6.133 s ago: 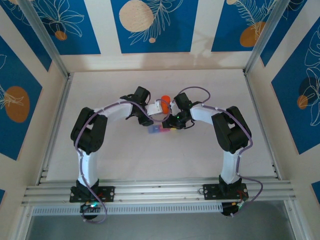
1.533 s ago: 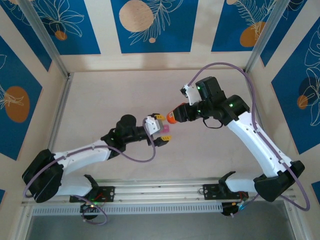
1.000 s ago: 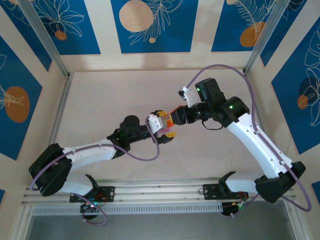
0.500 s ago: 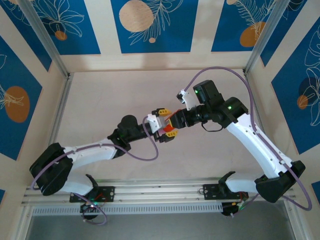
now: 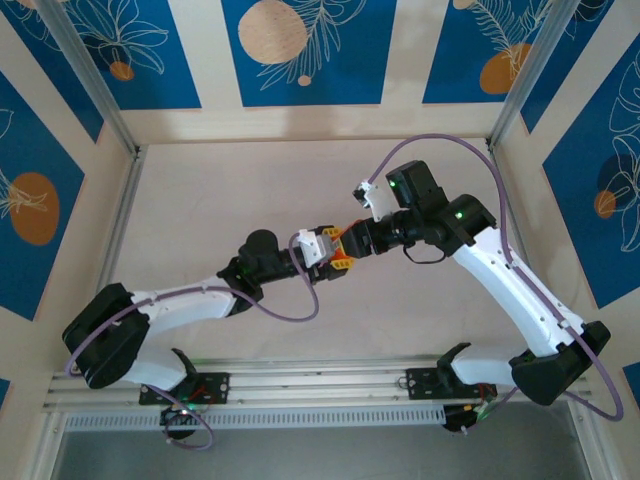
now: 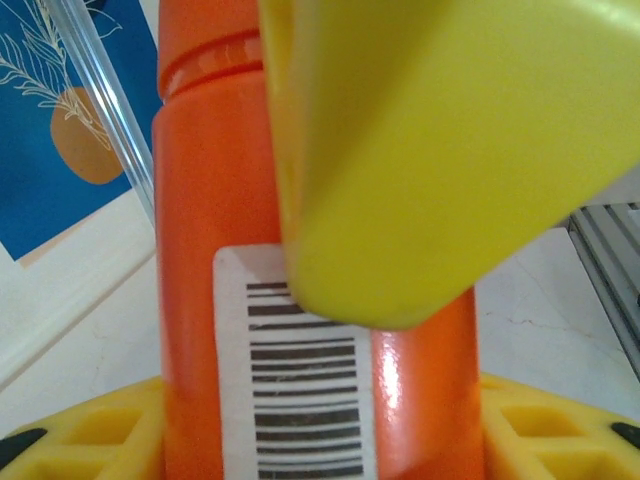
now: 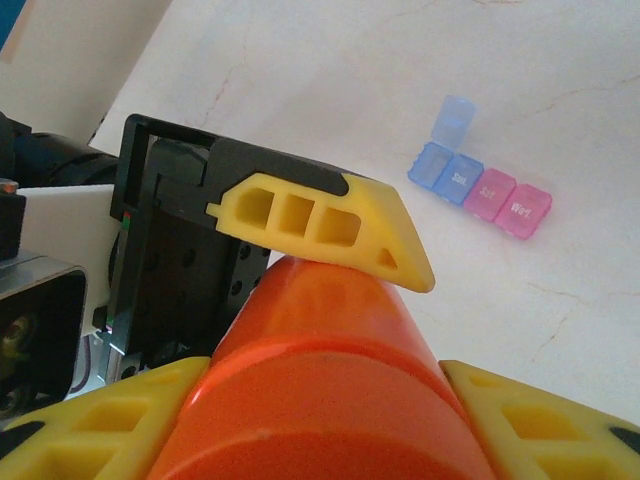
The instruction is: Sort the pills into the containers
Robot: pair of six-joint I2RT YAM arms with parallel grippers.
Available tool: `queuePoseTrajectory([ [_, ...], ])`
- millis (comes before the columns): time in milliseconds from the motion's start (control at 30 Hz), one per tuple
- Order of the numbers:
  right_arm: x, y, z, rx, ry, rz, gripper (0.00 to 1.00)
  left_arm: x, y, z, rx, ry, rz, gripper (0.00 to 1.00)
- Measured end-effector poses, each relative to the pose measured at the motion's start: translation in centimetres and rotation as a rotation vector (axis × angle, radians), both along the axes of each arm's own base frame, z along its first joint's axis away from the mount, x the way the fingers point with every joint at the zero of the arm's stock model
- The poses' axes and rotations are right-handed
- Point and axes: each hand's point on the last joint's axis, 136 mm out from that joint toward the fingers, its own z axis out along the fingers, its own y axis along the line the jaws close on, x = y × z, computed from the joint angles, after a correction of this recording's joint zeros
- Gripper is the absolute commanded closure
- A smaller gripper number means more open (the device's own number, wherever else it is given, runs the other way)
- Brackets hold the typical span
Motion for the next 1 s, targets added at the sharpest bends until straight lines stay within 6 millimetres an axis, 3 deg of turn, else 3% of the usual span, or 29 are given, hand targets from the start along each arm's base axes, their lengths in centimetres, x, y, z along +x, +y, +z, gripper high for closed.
queuePoseTrajectory([
  [100,0.0,0.0,0.0,-0.002,0.000,0.000,0.59,0.0,0.0,0.0,0.001,0.000,0.000,0.90],
  [167,0.0,0.0,0.0,-0.003,-0.001,-0.001,0.54,0.0,0.0,0.0,0.001,0.000,0.000,1.00],
  [567,0.3,-0.7,-0.4,-0.042,-0.011,-0.032,0.29,0.0,-0.2,-0.5,0.003,-0.007,-0.007,1.00],
  [800,0.2,-1.4,-0.4,-0.065,-0.021,-0.052,0.25,0.1,0.3,-1.6,-0.003,-0.012,0.013,1.00],
  [1000,-0.2,-1.9,0.9,-0.034,-0.047,-0.088,0.25,1.4,0.3,-2.9,0.008,0.008,0.082,1.00],
])
